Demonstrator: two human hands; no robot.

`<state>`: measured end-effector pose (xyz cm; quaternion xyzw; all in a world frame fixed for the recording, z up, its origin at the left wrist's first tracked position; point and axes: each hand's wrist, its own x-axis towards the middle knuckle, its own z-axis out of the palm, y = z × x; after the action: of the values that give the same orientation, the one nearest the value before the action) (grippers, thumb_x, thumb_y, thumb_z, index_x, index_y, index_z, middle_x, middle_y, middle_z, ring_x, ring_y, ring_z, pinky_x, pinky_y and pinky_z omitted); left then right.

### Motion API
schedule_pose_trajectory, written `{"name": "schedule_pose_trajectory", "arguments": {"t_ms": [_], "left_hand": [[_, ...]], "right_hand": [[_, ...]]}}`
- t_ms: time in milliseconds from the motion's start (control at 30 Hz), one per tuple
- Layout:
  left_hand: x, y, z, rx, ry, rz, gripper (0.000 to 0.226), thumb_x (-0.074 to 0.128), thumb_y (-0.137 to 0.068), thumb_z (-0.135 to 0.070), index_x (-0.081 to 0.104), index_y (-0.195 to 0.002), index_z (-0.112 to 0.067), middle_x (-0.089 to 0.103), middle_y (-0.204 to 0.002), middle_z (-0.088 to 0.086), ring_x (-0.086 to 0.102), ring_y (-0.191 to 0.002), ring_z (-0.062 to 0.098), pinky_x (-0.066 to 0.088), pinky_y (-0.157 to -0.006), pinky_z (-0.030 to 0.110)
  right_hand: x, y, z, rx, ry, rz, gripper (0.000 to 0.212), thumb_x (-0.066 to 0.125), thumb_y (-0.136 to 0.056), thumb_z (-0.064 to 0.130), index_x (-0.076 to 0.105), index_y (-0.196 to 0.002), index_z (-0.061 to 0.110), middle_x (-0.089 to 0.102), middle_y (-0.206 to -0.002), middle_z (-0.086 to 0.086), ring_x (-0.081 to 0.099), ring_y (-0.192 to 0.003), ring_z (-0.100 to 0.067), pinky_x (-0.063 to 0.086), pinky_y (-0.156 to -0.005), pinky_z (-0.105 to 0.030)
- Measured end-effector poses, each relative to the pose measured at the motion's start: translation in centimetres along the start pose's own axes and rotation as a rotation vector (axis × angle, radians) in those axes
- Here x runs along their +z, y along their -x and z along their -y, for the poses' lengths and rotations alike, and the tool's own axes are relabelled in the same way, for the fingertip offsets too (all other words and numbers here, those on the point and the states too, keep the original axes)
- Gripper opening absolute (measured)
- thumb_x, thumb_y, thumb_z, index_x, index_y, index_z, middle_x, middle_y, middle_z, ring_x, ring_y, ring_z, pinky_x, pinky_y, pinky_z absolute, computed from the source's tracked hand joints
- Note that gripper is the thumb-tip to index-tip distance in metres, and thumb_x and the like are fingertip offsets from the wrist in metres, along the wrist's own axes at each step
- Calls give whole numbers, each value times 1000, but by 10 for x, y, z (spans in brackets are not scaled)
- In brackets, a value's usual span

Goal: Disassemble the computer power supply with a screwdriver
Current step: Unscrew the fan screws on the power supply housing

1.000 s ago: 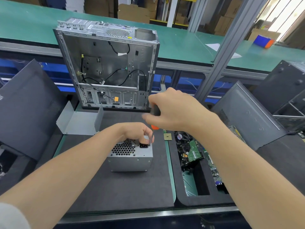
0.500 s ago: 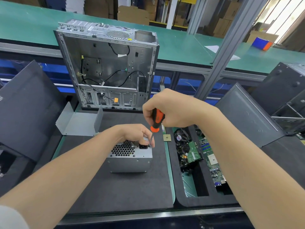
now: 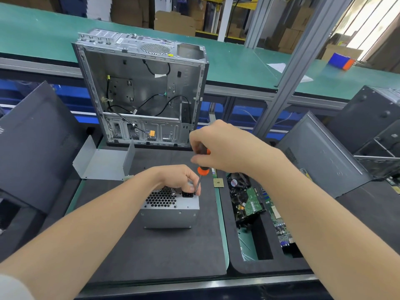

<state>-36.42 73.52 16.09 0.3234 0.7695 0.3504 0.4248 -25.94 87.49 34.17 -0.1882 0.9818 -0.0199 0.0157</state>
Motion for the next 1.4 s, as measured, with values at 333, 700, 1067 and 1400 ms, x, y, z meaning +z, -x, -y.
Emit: {"name": "schedule_pose_trajectory", "arguments": {"t_ms": [333, 700, 1067, 1400], "left_hand": [[1, -1, 0, -1, 36, 6, 27, 61, -90, -4, 77, -80, -24, 72, -80, -16, 58, -65, 0, 47, -57, 13], [2, 2, 1, -2, 37, 1, 23, 62, -86, -12, 78, -80, -27, 71, -82, -11, 56, -74, 13, 48, -61, 21], [2, 2, 0, -13, 50, 25, 21, 62, -83, -15, 78, -79, -29, 72, -84, -12, 59, -71, 7, 48, -60, 16], [2, 3, -2, -2, 69, -5, 27, 62, -97, -3, 78, -88, -24, 75, -90, -11, 60, -82, 14, 48, -64, 21]], "right_hand": [[-1, 6, 4, 0, -35, 37, 20, 68, -84, 34, 60, -95, 20, 59, -80, 3, 59, -78, -19, 48, -59, -34], [-6, 2, 0, -34, -92, 17, 10, 72, -90, 27, 64, -94, 21, 58, -74, 15, 56, -68, -3, 44, -59, -28], [13, 1, 7, 116, 44, -136, 43, 58, -96, 58, 56, -83, 17, 50, -72, 4, 53, -68, -20, 41, -55, -31], [6, 6, -1, 60, -210, -182, 5, 64, -84, 17, 62, -88, 17, 60, -73, 11, 52, -68, -3, 47, -57, -32]]}}
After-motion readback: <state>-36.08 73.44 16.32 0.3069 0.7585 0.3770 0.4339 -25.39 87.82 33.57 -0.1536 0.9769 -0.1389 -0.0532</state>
